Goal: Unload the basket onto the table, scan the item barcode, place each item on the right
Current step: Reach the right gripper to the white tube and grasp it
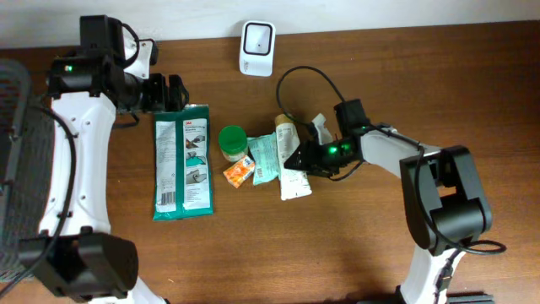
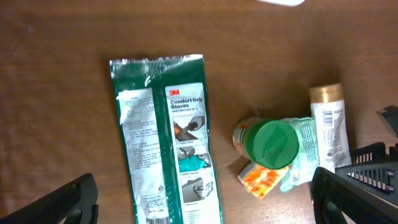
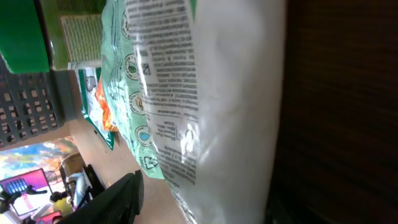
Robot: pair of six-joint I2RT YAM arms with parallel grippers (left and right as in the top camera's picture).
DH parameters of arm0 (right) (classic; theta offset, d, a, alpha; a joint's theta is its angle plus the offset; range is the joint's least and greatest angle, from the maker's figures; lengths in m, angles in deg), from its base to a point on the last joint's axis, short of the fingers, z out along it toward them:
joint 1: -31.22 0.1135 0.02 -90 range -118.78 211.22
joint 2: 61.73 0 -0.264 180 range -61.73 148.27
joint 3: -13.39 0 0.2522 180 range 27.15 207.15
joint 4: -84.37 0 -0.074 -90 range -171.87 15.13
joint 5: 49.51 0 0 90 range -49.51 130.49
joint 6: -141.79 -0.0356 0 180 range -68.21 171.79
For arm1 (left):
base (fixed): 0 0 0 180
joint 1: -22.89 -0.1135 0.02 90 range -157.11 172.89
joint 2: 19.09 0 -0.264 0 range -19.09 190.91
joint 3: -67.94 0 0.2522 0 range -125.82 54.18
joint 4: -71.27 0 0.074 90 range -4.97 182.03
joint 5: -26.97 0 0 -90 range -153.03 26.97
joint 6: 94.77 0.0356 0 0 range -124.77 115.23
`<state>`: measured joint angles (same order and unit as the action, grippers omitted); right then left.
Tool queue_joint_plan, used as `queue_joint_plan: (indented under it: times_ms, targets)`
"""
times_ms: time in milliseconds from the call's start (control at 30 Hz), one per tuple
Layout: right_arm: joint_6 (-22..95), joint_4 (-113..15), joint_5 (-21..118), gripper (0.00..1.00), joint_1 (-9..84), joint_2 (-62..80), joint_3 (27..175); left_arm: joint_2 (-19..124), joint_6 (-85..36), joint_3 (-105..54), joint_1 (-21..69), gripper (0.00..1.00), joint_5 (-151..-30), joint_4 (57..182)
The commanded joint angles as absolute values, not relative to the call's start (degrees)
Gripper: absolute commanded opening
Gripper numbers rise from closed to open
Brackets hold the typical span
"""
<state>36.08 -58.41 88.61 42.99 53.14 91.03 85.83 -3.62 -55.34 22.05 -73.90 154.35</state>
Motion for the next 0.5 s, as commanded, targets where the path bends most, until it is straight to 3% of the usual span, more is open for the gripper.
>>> queue_joint_plan:
  times_ms: [0,67,167,300,467]
  targets:
    - [32.5,-58.6,82.0,0.58,45.9,55.8,90.2,88.3,-2.6,-55.7,21.6,0.99,-74.1,155.0]
    - [30.3,-58.6,80.7,0.44,45.8,55.8,90.2,88.9,-2.6,-55.7,21.6,0.99,-74.1,155.2]
    - [28.6,-58.8,79.2,0.13,45.7,55.7,90.2,89.7,-2.6,-55.7,21.6,0.99,-74.1,155.2]
    - [29.7,-57.2,79.5,0.04,44.6,54.6,91.3,89.7,-2.6,-55.7,21.6,0.99,-74.1,155.2]
    - [39.9,-47.0,78.4,0.04,43.6,50.1,96.4,89.7,-2.6,-55.7,21.6,0.99,-74.1,155.2]
